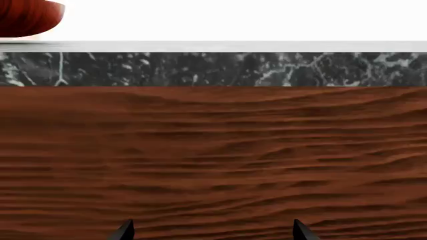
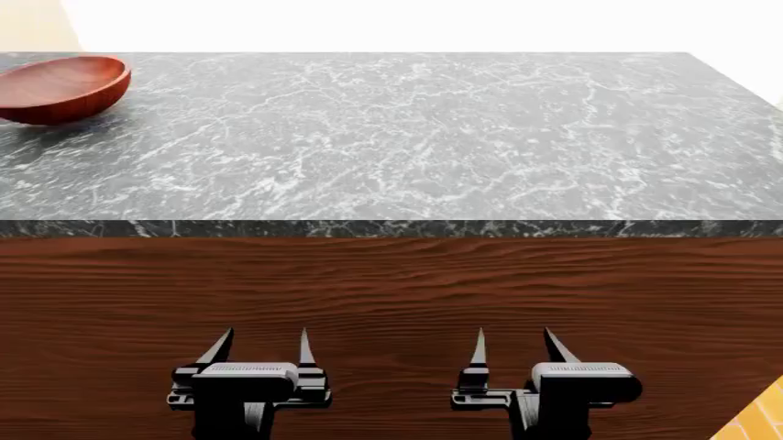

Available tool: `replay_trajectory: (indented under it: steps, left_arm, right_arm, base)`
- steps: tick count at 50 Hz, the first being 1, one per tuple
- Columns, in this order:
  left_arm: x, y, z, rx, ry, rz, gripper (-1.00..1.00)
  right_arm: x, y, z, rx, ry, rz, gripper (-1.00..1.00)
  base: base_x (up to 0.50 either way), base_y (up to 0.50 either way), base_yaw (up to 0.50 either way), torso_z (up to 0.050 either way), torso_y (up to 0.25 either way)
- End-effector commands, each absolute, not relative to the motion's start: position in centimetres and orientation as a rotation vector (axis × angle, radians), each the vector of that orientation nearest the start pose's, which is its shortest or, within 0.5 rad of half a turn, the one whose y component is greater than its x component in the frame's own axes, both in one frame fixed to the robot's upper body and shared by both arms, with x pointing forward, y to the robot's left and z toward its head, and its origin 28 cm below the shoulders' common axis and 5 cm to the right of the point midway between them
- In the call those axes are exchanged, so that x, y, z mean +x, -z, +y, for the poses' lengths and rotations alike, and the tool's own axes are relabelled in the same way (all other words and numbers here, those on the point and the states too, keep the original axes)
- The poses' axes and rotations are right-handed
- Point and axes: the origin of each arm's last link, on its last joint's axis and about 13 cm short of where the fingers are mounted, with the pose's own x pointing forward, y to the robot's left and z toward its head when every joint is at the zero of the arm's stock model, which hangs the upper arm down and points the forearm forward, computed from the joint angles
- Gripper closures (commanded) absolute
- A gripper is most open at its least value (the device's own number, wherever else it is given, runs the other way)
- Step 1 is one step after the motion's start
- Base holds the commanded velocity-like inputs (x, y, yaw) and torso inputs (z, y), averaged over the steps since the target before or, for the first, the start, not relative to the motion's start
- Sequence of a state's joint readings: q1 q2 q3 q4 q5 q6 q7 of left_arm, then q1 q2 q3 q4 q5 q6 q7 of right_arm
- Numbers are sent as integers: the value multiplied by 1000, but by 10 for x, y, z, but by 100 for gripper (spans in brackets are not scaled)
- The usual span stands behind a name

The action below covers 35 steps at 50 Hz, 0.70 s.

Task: Pick the bowl and pitcher and place them in the sink. Then turn on the water.

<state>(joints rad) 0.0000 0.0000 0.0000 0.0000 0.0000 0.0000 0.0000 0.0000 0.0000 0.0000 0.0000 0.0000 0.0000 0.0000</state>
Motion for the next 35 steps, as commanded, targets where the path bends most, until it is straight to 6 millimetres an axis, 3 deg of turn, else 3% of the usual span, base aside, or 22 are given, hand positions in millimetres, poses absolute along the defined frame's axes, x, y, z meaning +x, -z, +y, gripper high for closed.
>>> replay_trajectory:
  steps: [1,8,16,35]
  left_arm:
    - [211,-12,205,0,-1,2,-100]
    - [211,-13,206,-39,4,0,-100]
    - [211,-12,206,-56,17,5,-100]
    - [210,-12,205,-63,35,15,-100]
  right_arm:
    - [210,-12,-96,-5,4,2,-100]
    - [211,-10,-95,-32,8,16,-100]
    - [210,-10,-95,-34,17,12,-100]
    - [210,-9,-93,-65,13,13,-100]
  base:
    - [0,0,0,0,0]
    - [0,0,0,2,0]
    - [0,35,0,50,9]
    - [0,500,0,50,10]
